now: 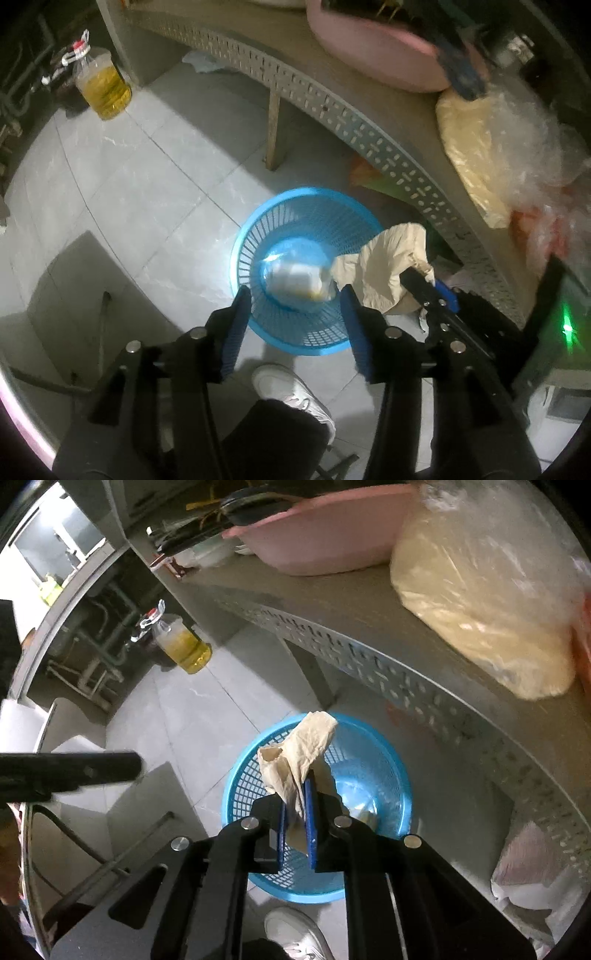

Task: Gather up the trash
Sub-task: 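Carry the cloth to the wastebasket and open the right tool while the left holds the container, then return both tools to the table and grasp the clear plastic bag with the right tool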

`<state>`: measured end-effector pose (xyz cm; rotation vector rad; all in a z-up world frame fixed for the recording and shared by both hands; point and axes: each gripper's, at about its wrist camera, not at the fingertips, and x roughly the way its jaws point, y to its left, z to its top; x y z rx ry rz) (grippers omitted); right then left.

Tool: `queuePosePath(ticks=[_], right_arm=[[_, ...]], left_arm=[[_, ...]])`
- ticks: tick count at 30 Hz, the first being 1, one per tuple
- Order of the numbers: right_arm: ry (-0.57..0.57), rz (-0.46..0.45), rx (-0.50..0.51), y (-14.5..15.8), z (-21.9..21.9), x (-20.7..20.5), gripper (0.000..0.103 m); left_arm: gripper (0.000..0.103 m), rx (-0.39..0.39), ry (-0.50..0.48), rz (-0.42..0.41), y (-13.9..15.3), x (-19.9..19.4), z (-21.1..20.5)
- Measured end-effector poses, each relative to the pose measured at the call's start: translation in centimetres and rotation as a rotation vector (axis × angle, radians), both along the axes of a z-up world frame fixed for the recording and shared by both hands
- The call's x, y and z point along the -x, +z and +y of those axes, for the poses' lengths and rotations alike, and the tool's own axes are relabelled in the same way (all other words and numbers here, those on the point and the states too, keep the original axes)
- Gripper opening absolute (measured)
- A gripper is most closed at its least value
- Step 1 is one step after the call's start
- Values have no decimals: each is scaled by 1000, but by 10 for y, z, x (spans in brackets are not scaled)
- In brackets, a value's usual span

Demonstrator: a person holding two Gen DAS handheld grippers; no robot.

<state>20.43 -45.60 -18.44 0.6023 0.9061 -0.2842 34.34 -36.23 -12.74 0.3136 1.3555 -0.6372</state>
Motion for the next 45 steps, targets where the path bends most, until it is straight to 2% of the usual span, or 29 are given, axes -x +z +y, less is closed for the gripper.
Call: queuePosePath(ticks=[6,11,16,19,20,21,23,26,31,35,38,45], right_arm=[[0,-23,18,7,8,18,19],[22,-25,24,10,11,14,19],[51,-44,48,18,18,-11,19],[98,-37,96,20,27,-40,19],[113,-22,114,18,30,-48,25],[126,-1,129,15,32,-54,48],[140,53,183,5,36,-64,70],[140,119,262,-6,42,-67,71],[117,142,271,-8,43,-51,71],[109,111,289,13,49,-30,71],[137,55,285,41,62,-8,71],[331,-134,167,123,115,23,78]], left_arm=[[61,83,17,-68,46,7,26],[65,173,51,-94,83,23,59],[70,271,115,-156,126,52,114],[75,327,149,-208,149,76,152],[77,337,159,-218,154,82,163],[78,348,175,-230,160,90,176],[80,372,215,-233,165,103,199],[81,400,270,-227,166,123,233],[81,391,311,-256,165,146,274],[82,373,347,-311,166,158,306],[82,367,368,-339,167,169,331],[82,303,435,-383,157,189,379]])
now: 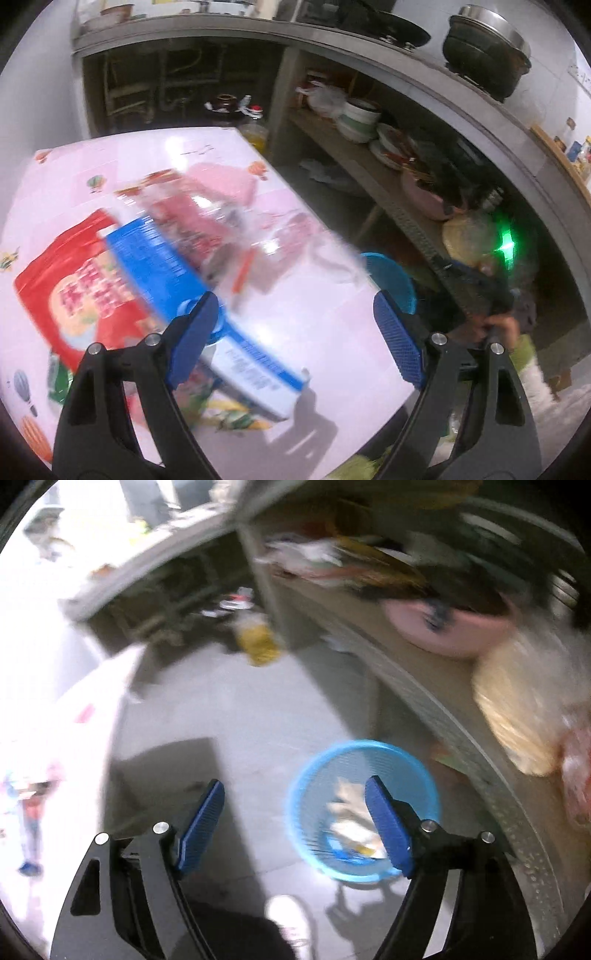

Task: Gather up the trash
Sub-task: 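Return both tools to the table and grasp the clear plastic bag with the right tool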

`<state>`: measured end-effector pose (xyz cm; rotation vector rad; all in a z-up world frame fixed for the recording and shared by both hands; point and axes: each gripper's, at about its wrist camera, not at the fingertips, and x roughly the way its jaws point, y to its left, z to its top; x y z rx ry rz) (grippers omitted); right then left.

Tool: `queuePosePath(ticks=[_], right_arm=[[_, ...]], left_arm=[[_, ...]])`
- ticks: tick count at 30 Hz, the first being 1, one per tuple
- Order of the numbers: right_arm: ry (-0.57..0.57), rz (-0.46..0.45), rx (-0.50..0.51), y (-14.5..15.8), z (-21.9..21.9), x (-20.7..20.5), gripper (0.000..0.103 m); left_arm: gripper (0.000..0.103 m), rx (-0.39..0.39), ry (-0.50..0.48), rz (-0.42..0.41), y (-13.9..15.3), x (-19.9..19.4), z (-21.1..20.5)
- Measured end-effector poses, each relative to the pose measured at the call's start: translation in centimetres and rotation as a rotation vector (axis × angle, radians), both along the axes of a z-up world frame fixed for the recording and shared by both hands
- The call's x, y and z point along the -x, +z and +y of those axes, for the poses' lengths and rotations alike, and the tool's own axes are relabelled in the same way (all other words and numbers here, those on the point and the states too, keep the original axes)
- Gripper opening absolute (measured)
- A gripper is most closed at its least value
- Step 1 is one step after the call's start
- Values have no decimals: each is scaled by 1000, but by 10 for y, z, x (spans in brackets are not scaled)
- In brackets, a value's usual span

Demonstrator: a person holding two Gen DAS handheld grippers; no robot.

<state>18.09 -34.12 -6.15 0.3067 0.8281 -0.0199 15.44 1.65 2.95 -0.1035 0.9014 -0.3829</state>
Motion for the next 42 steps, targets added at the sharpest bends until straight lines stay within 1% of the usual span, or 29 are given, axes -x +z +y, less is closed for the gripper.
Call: queuePosePath(ticks=[2,5,7,9,11,13,18,21,22,23,27,29,32,35,36,38,39,40,42], right_arm=[[63,-31,-41,21,20,0,79],[197,-86,-144,49,55,-4,79],[262,-107,-167,58,76,-7,79],[339,-123,-156,65,105,-13,79],[387,-109,-148,68,131,-22,79],[402,-75,-199,69,143,-32,79],[351,118,-524,59,159,-54,79],[292,244,-722,43,165,-68,79],[278,276,-768,38,170,-71,79],[247,330,-822,31,175,-77,79],[141,464,-909,6,197,-96,79],[78,512,-911,-3,203,-106,79],[-6,542,-919,-14,211,-116,79],[-81,547,-938,-22,214,-120,78],[-89,543,-938,-24,215,-121,72],[-93,531,-927,-24,219,-121,66],[-107,527,-931,-26,220,-120,59],[-115,524,-942,-28,219,-118,56],[-115,517,-954,-32,212,-114,48]], left_arm=[[82,-21,28,-7,-4,3,10],[82,-46,40,-17,-9,6,18],[82,-40,46,-16,-12,9,22],[82,-30,46,-14,-13,12,24],[82,-15,50,-12,-15,16,28],[82,-5,55,-9,-16,18,32],[82,12,66,-22,-17,26,42],[82,26,73,-23,-19,28,49],[82,30,75,-22,-20,28,51],[82,36,77,-21,-20,28,53],[82,64,81,-22,-22,31,60],[82,72,82,-25,-23,33,63],[82,82,92,-27,-24,35,69],[82,95,105,-30,-25,37,75],[82,98,109,-31,-25,37,77],[82,99,117,-29,-26,39,79],[82,101,123,-29,-26,39,81],[82,105,127,-28,-26,39,83],[82,109,134,-31,-25,39,86]])
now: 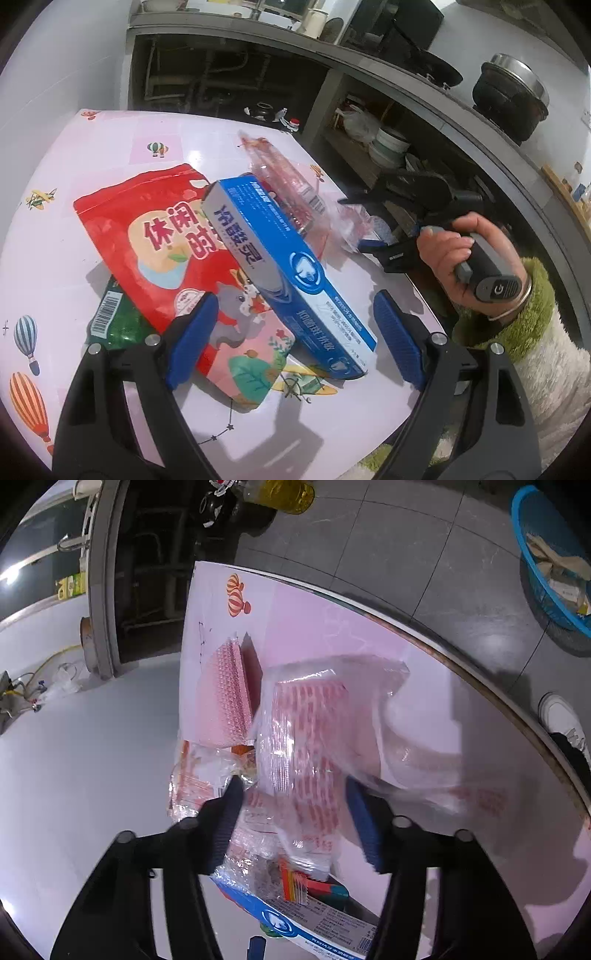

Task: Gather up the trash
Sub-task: 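Return both tools to the table and grasp the clear plastic bag with the right tool, then grasp the orange-striped snack wrapper with the left tool while the right holds the bag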

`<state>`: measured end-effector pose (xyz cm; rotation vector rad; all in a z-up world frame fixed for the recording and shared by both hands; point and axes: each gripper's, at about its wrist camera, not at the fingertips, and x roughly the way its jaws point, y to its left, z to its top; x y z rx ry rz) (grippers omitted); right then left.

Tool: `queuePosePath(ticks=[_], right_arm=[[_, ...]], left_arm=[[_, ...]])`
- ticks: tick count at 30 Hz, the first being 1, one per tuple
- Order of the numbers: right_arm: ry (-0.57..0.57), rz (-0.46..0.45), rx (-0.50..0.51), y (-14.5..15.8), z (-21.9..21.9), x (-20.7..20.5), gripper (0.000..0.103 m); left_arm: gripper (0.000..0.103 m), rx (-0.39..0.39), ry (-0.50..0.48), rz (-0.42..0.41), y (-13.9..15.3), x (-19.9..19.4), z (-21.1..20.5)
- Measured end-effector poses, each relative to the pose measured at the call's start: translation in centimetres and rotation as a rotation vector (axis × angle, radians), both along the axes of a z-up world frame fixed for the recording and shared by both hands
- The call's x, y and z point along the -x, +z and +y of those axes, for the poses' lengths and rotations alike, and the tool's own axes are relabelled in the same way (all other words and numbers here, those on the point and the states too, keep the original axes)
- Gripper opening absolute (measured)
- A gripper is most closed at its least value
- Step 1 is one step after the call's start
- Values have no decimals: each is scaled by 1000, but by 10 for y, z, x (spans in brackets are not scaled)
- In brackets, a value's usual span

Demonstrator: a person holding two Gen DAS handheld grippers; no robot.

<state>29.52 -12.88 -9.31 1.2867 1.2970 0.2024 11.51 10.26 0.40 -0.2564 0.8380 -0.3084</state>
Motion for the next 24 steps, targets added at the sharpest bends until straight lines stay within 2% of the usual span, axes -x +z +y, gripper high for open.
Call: queuePosePath(ticks=[6,13,19,24], right_arm=[[-1,-52,10,8,-10,13,40],[3,-115,64,13,-32,36,38],[108,-207,131,28,-38,66,37],[226,-311,249,42,-31,88,37]], left_arm=[[82,-1,5,-2,0,-1,6],[82,-11,3,-6,0,2,9],[82,-26,-8,-19,8,-1,6],[82,-74,-3,-75,32,-22,6]])
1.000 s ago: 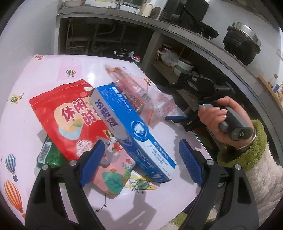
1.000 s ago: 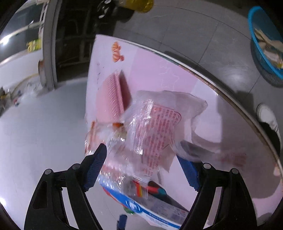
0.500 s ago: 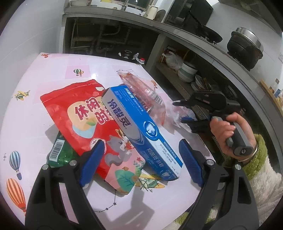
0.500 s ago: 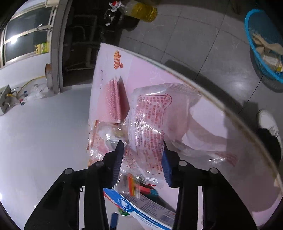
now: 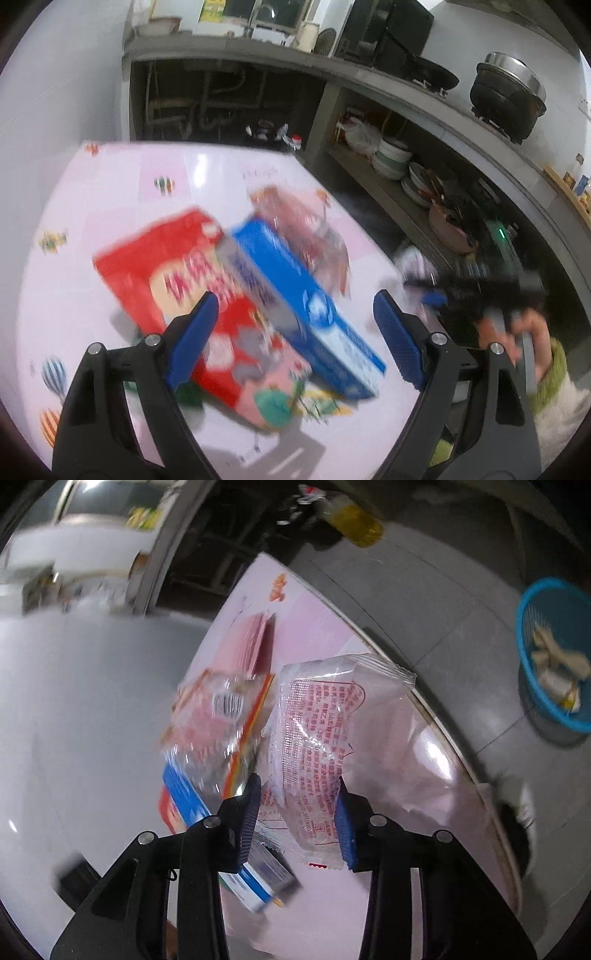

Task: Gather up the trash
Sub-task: 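Grasp the orange-striped snack wrapper with the left tool while the right holds the bag, then carry both held bags over the blue wastebasket and open both tools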

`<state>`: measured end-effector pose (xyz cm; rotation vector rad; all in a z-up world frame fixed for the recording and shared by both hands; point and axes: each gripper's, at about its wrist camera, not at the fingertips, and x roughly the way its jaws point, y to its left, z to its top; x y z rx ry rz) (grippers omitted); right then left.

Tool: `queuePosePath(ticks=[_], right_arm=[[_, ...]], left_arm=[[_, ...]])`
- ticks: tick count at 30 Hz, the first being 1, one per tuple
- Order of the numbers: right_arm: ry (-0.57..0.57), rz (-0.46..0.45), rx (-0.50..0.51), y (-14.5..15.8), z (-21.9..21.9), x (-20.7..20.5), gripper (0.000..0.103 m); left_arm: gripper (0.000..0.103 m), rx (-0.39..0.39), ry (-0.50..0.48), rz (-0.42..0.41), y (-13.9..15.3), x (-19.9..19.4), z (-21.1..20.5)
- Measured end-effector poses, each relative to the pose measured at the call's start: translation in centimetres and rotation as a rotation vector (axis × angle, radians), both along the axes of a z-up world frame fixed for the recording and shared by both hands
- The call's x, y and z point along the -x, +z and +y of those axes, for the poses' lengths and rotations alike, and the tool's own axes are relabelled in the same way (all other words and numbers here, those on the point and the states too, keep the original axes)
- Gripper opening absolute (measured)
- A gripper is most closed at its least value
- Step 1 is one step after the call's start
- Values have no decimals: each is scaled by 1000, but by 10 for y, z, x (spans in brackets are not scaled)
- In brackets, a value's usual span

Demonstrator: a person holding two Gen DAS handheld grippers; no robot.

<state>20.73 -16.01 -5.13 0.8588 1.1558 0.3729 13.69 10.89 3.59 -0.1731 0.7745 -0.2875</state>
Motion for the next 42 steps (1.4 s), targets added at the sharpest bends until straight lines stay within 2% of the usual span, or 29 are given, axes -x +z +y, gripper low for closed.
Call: queuePosePath(ticks=[1,3,6,10,11,16,19,20,22,25,27,30,37,42], right_arm=[[8,-15,24,2,0,5,37],[30,-77,138,10,3,16,37],[50,-128,209,15,3,27,37],[76,-183,288,24,6,38,37],[82,-192,292,25,6,40,37],[94,-215,298,29,13,38,37],[94,-211,289,28,12,38,37],[93,-210,289,27,13,37,37],[93,-208,287,27,13,37,37],[88,-205,287,26,12,35,37],[83,-204,286,25,11,34,37],[79,-201,286,24,10,33,37],[79,-191,277,20,9,32,37],[72,-197,277,22,7,33,37]], left_arm=[[82,-1,6,-10,7,-10,2],[81,17,15,1,16,-31,8],[78,87,4,90,20,-80,17],[67,72,8,181,11,-138,21],[66,68,1,196,9,-147,21],[66,21,-9,380,-23,-201,20],[66,27,-24,471,-43,-216,17],[65,24,-31,494,-48,-220,17],[55,6,-27,535,-55,-223,15],[43,10,-44,542,-59,-224,14],[27,16,-56,530,-58,-223,14],[18,27,-69,514,-54,-222,14],[10,63,-83,454,-35,-216,16],[8,139,-85,401,-15,-202,22]])
